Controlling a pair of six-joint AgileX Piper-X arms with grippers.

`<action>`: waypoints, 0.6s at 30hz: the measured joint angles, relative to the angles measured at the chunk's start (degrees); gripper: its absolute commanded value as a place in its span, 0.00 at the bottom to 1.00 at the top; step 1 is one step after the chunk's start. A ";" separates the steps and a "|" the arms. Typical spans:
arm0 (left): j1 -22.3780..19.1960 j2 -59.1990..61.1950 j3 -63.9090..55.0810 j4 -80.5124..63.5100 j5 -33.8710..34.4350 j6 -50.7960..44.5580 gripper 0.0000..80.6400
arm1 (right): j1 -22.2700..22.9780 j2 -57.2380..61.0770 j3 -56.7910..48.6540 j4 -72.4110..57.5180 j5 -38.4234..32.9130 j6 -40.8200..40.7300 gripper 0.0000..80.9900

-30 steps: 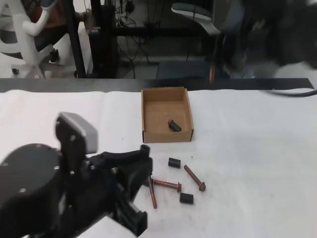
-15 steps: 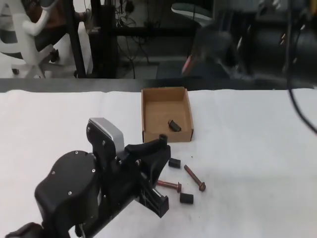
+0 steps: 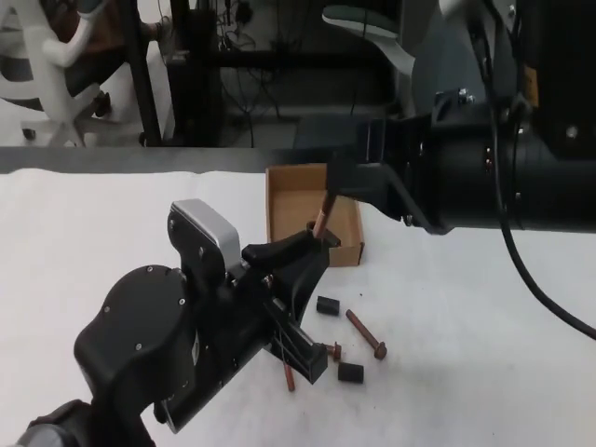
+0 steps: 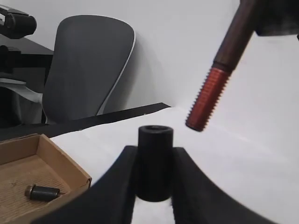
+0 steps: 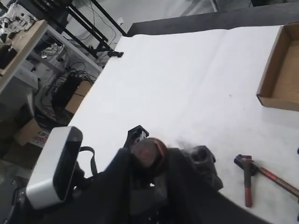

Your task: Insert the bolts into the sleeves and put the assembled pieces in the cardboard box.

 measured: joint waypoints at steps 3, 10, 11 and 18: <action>0.00 0.00 0.00 0.00 0.93 0.00 0.02 | -0.02 0.00 0.00 0.00 0.84 -0.39 0.01; 0.00 0.00 0.00 0.49 5.05 0.00 0.02 | -0.02 0.00 0.00 0.14 3.02 -2.56 0.01; 0.00 0.00 0.00 0.46 5.19 0.00 0.02 | -0.02 0.00 0.00 0.43 3.01 -2.69 0.01; 0.00 0.00 0.00 0.92 6.41 0.00 0.02 | 0.09 1.24 0.00 3.30 2.81 -2.68 0.01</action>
